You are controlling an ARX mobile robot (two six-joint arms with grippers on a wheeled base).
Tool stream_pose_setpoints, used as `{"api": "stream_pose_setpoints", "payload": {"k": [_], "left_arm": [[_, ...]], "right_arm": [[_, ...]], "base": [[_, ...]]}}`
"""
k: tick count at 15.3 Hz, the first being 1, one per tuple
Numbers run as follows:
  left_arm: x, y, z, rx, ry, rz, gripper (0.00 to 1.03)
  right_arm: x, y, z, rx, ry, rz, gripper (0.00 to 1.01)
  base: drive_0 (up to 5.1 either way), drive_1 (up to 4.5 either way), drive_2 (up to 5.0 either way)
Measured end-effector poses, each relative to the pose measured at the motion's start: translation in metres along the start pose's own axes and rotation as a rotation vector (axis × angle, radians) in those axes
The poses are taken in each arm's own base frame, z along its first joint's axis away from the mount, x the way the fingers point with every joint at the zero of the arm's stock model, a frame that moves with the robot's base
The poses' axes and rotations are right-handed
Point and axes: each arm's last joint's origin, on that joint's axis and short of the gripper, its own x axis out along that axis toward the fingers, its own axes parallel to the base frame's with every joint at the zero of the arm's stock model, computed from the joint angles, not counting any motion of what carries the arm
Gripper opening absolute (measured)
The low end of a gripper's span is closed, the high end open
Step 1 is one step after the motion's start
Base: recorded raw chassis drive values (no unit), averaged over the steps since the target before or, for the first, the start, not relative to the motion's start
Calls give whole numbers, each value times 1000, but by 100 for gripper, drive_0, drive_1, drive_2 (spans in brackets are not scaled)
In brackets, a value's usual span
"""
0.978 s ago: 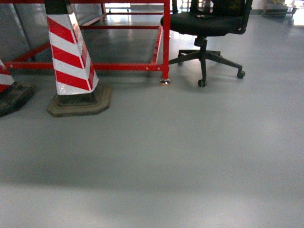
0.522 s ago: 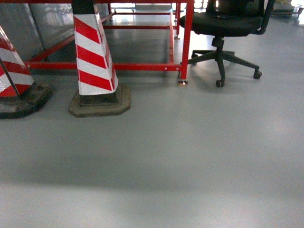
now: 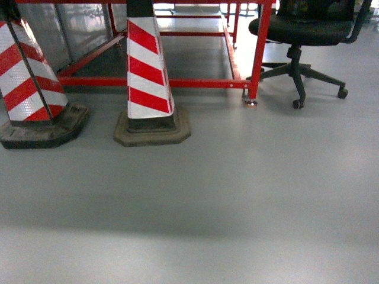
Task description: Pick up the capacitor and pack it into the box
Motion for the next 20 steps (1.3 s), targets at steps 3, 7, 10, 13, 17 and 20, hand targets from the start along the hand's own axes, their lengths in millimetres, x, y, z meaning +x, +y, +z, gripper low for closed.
{"api": "stream_pose_setpoints", "payload": {"k": [3,7,10,13,17,20], "left_arm": [[0,0,0,0,0,0,44],[0,0,0,0,-3,3,44],[0,0,0,0,0,3,44],[0,0,0,0,-2,1,44],[0,0,0,0,-1,0,44],[0,0,0,0,-2,0,44]], "right_arm": [[0,0,0,0,0,1,98],[0,0,0,0,-3,3,98],[0,0,1,0,-6,4,98],[0,0,0,0,0,3,98],[0,0,0,0,1,3,98],[0,0,0,0,-2,3,98]], "base": [[-510,235,235],[-510,235,235],[-510,235,235],[-510,235,235],[-510,235,235],[-510,235,235]]}}
